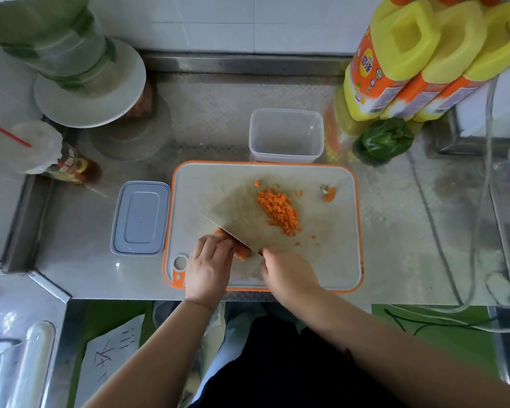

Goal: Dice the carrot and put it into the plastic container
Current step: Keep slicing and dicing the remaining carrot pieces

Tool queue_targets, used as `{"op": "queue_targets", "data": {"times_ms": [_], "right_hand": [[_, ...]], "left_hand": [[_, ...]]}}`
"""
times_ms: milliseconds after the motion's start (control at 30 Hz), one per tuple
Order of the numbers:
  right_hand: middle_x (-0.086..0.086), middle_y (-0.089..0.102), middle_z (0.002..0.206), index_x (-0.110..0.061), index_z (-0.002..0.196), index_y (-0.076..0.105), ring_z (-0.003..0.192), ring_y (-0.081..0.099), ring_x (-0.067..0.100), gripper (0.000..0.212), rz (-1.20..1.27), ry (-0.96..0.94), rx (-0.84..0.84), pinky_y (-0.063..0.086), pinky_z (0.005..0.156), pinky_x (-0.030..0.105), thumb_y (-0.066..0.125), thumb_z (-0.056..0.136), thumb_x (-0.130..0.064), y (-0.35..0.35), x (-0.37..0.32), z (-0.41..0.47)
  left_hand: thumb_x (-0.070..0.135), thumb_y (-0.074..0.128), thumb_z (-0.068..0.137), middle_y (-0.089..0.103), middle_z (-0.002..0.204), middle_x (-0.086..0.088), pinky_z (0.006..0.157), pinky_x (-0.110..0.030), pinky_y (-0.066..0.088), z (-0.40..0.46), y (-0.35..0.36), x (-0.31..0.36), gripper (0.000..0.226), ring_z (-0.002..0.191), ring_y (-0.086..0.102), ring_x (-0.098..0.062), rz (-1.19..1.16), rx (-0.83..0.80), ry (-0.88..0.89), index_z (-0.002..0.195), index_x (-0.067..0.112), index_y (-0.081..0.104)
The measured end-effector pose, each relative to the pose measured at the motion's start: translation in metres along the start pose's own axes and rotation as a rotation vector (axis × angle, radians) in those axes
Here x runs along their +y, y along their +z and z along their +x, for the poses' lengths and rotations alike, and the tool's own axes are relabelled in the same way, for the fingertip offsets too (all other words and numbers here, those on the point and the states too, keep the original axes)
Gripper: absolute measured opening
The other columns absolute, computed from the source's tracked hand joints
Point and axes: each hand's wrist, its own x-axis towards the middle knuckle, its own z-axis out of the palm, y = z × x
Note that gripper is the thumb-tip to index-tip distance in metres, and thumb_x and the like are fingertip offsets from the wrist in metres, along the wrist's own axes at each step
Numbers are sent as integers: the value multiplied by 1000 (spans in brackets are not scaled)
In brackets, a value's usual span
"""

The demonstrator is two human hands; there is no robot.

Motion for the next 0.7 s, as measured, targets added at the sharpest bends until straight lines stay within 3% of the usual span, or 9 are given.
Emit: {"op": "queue_targets", "data": {"times_ms": [200, 367, 467, 700], "right_hand": [[4, 60, 76, -14, 105, 55, 66, 60, 28, 23, -72, -43, 65, 45, 55, 34, 35, 101, -24, 2, -9, -9], [-2, 40, 60, -14, 87, 42, 50, 42, 20, 12, -85, 28, -10, 28, 44, 26, 41, 98, -14, -8, -15, -6], [-2, 35, 60, -16, 71, 30, 48, 31, 14, 30, -134, 63, -32, 19, 43, 26, 45, 96, -7, -18, -23, -5], [-1, 36, 64, -15, 86, 42, 52, 35, 15, 16, -222, 19, -89, 25, 43, 25, 46, 93, -1, -36, -39, 8]], "left_hand": [[13, 57, 90, 58, 103, -2, 87, -29, 42, 0, -2, 3, 10, 96, 51, -25, -51, 27, 10, 96, 20, 57], [11, 60, 88, 59, 103, -3, 88, -28, 41, -1, 0, 2, 8, 97, 51, -26, -61, 22, -27, 94, 16, 63], [12, 58, 90, 62, 104, -7, 90, -29, 40, -2, 2, 2, 13, 97, 51, -27, -51, 7, -45, 93, 9, 69], [14, 57, 92, 64, 104, -10, 91, -30, 40, -4, 4, 0, 17, 98, 51, -28, -51, -8, -65, 92, 5, 71]]}}
